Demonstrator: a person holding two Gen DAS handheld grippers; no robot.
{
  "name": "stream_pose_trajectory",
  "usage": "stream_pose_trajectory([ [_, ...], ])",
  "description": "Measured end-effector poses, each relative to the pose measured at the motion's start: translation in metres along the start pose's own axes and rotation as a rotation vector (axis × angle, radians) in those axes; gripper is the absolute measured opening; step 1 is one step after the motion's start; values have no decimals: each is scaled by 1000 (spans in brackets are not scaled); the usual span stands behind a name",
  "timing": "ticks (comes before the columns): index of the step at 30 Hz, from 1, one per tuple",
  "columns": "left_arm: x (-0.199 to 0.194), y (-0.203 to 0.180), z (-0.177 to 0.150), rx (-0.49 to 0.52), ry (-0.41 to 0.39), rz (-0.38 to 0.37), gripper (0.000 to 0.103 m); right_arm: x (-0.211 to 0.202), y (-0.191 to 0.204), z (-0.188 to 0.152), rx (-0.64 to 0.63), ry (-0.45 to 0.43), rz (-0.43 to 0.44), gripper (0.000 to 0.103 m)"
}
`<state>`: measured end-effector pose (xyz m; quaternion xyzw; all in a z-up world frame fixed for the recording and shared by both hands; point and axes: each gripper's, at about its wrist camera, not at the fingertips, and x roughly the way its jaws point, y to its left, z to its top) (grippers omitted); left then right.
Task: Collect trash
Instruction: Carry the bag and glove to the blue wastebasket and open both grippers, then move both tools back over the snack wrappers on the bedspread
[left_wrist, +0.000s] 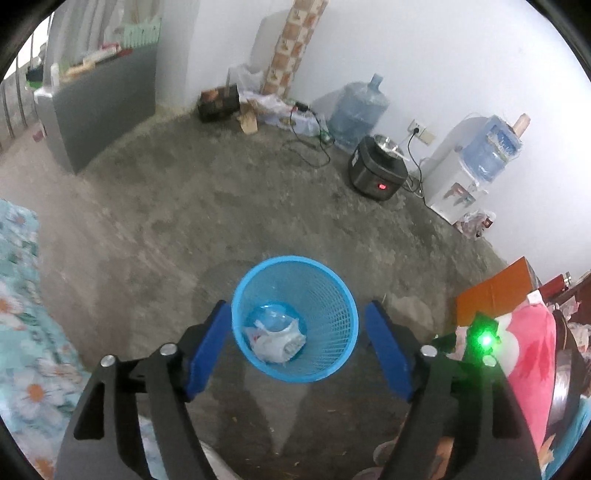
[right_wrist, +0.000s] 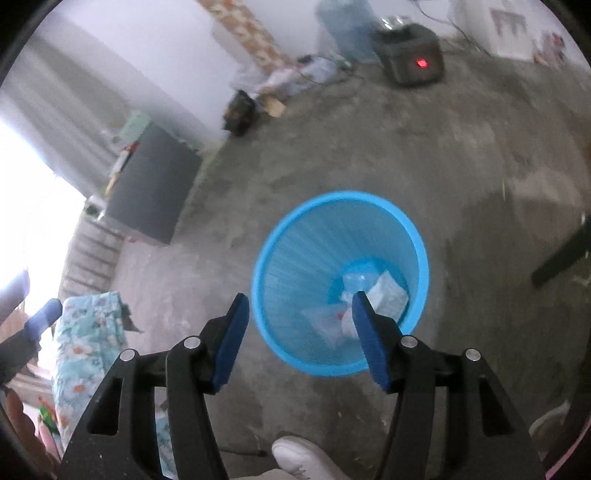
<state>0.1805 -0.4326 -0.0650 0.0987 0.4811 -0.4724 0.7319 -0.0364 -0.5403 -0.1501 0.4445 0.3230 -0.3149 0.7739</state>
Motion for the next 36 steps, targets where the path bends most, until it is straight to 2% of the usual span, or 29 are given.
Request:
stream_pose_trajectory([
  [2, -27, 3, -2, 21, -32, 21, 78, -14, 5, 3, -30, -15, 24, 57],
  [4, -48, 6, -4, 36, -61, 47, 85, -24, 7, 5, -56, -27, 37, 59],
  [9, -112, 16, -17, 86, -140, 121, 93, -44, 18, 14, -118, -59, 78, 61],
  [19, -215, 43, -61, 71, -208, 153, 93, -80, 62, 8, -232, -103, 198, 61],
  [23, -271, 66, -92, -5, -294, 202, 93, -100, 96, -2, -309, -102, 266, 64],
  [28, -349, 109, -146, -137, -416, 330, 93, -115, 140, -22, -410, -61, 367, 67],
  [31, -395, 133, -186, -227, -492, 420, 94, -117, 167, -38, -451, -1, 432, 67],
  [36, -440, 164, -246, -346, -570, 478, 95, -115, 212, -68, -512, 99, 528, 68],
])
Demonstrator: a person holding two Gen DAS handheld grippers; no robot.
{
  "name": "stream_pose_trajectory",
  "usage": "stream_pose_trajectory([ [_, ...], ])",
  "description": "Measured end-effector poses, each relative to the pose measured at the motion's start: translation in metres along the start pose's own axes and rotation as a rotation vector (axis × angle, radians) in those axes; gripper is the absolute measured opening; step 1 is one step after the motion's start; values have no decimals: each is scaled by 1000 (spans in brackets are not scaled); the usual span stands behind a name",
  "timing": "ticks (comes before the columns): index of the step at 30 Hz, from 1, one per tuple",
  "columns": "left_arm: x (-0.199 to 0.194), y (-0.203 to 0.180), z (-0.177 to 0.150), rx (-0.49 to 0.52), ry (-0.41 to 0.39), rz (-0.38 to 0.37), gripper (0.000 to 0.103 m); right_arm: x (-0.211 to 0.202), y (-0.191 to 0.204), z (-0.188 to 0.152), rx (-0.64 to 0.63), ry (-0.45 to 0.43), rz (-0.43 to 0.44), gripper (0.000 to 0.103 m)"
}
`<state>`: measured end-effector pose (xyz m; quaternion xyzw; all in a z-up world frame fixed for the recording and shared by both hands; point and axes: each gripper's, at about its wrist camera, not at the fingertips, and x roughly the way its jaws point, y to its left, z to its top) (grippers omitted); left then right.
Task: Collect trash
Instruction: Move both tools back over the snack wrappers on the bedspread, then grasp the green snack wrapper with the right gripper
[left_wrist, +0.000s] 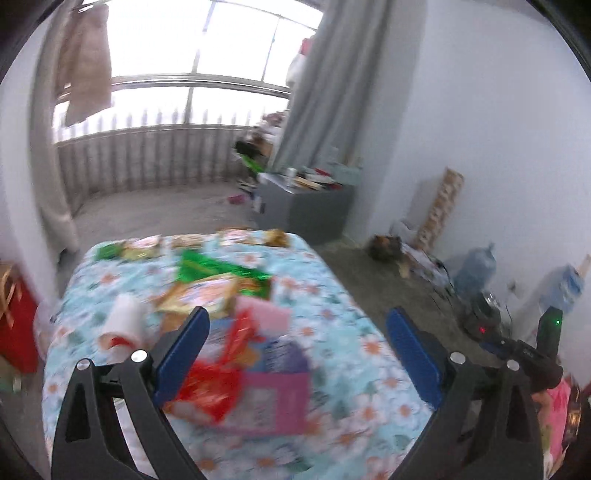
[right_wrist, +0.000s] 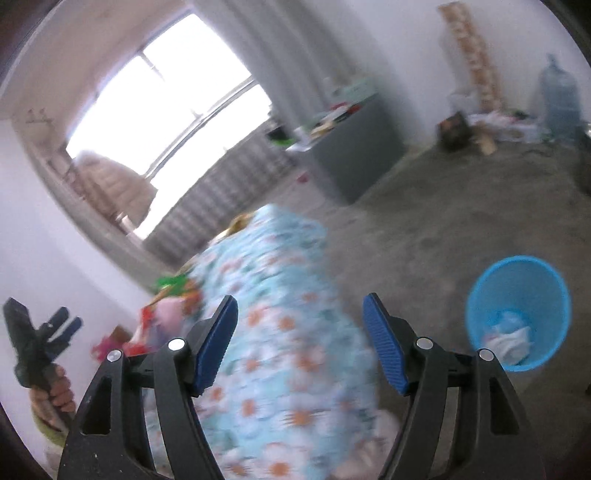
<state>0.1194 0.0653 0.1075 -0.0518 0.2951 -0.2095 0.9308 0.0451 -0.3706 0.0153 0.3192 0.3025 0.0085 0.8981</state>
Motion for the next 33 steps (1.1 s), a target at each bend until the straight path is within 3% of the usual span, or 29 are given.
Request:
stream_pose_trajectory([
  [5, -15, 23, -23, -33, -9, 26, 95, 30, 41, -15, -7, 99, 116, 68],
  [15, -8, 23, -69, 62, -17, 42, 94, 59, 111, -50, -35, 239, 245, 68],
  [24, 36, 16, -87, 134, -18, 229, 72, 95, 148, -57, -18, 335, 328, 68],
  [28, 57, 15, -96, 201, -15, 310, 62, 110, 164, -42, -7, 364, 391, 68],
  [33, 76, 19, -102, 231, -3, 362, 51, 143, 195, -21, 9, 430, 477, 68],
])
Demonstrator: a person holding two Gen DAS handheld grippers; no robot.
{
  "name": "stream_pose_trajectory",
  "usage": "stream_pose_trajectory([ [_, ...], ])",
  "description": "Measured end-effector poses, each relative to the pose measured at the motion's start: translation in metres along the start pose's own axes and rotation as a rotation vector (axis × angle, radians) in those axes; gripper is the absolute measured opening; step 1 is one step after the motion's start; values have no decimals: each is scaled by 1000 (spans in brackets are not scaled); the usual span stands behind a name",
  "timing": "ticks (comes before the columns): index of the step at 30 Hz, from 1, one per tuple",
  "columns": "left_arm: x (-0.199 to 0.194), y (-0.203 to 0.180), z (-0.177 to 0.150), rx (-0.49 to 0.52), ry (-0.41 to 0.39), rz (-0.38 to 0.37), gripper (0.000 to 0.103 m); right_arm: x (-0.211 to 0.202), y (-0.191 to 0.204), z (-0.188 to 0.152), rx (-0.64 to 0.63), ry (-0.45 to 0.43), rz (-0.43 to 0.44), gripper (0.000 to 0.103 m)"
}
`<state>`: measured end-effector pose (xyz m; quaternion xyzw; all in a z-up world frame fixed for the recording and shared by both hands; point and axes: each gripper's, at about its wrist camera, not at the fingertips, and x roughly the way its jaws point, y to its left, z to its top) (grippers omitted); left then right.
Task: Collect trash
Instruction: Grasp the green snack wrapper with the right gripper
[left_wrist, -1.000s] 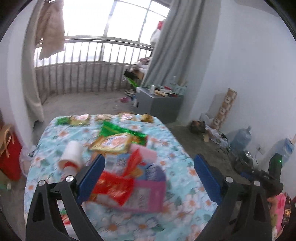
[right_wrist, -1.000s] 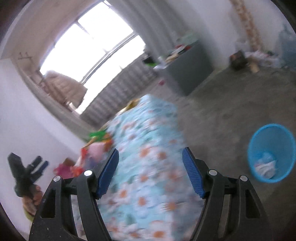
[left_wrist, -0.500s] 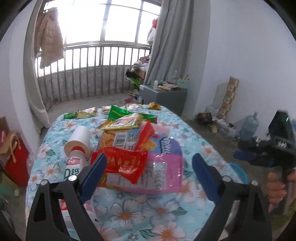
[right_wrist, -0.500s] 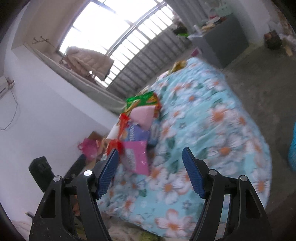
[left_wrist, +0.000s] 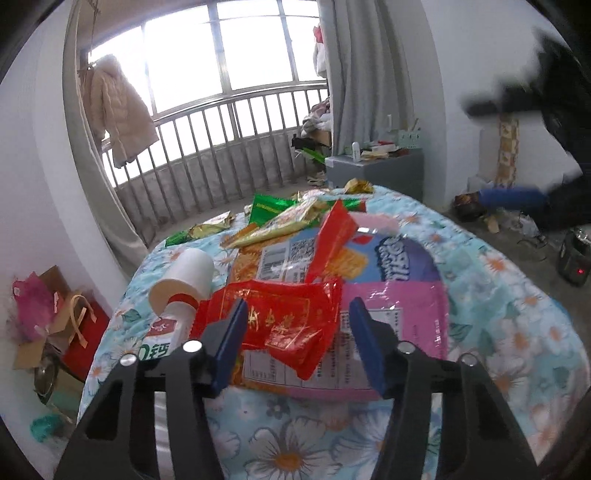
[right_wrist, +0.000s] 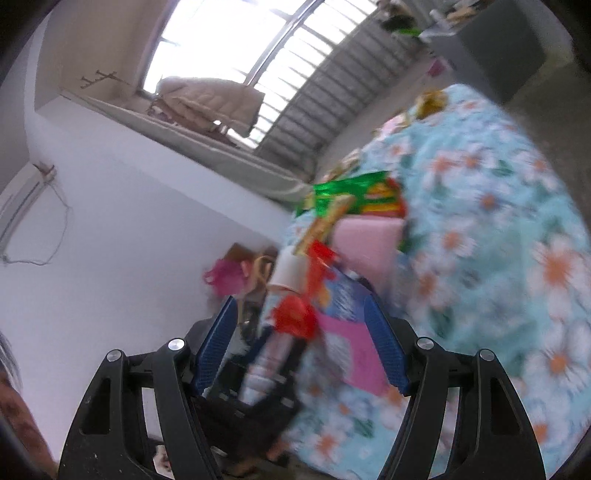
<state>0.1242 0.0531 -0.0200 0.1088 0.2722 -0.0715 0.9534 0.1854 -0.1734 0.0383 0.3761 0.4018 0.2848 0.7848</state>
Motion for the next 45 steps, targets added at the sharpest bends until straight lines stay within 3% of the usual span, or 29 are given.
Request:
stream_pose_trajectory([
  [4, 12, 3, -3, -15, 31, 3, 41, 35, 7, 27, 29, 67, 50, 67],
  [9, 20, 6, -6, -36, 56, -22, 24, 76, 9, 53, 74, 136, 37, 65],
  [16, 24, 7, -8, -41, 61, -53, 3, 113, 2, 74, 111, 191, -101, 60],
  [21, 21, 8, -10, -45, 50, -64, 0, 127, -11, 87, 114, 190, -228, 58],
  [27, 16, 10, -12, -56, 24, -65, 0, 145, -24, 93, 117, 236, -296, 50],
  [35, 9, 14, -10, -71, -12, -61, 0, 145, -27, 90, 117, 235, -266, 19],
  [45, -2, 14, -5, -69, -59, -43, 0, 125, -14, 99, 83, 137, -170, 9],
])
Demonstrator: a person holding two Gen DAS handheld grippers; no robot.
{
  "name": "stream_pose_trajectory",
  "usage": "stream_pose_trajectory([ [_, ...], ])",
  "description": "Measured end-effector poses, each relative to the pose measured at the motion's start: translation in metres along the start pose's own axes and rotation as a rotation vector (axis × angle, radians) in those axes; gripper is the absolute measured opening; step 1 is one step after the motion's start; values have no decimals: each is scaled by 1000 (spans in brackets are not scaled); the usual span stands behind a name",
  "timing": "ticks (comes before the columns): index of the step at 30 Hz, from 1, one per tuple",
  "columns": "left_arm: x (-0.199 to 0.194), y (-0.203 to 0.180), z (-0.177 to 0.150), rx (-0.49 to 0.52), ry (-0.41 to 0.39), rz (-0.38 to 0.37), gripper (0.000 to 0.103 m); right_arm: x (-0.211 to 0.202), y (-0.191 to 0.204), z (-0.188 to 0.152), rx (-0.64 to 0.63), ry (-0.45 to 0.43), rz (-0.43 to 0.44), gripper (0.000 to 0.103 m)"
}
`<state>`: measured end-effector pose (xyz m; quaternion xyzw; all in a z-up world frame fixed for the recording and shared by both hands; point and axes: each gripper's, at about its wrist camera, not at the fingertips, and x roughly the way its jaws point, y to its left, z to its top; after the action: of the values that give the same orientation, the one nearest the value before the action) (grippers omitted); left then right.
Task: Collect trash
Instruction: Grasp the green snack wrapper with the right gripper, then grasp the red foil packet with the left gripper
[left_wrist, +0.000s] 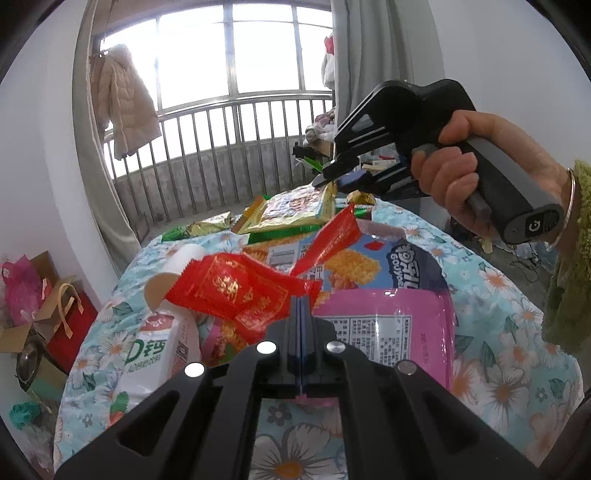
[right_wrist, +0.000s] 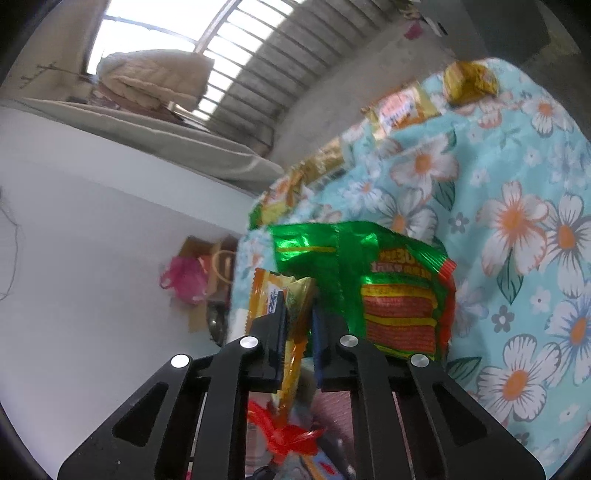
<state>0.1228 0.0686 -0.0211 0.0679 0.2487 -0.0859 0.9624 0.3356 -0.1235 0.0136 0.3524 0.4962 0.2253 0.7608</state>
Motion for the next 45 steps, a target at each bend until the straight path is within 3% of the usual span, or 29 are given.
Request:
stream_pose_trajectory([
  [11, -16, -7, -6, 40, -56, -27, 1, -59, 3, -18, 9, -123, 132, 8],
  [15, -14, -11, -13, 74, -39, 4, 23, -86, -11, -39, 34, -164, 168, 8],
  [21, -8, -21, -20, 178, -25, 96, 37, -122, -39, -72, 83, -225, 193, 8],
  [25, 6, -27, -26, 230, 37, 151, 37, -136, -58, -90, 123, -252, 205, 8],
  [34, 23, -34, -30, 342, 80, 264, 37, -148, -88, -113, 177, -286, 245, 8],
  [40, 28, -41, -30, 398, 89, 283, 16, -158, -104, -128, 200, -303, 260, 8],
  [45, 29, -42, -29, 396, 87, 284, 10, -165, -118, -138, 227, -318, 262, 8],
])
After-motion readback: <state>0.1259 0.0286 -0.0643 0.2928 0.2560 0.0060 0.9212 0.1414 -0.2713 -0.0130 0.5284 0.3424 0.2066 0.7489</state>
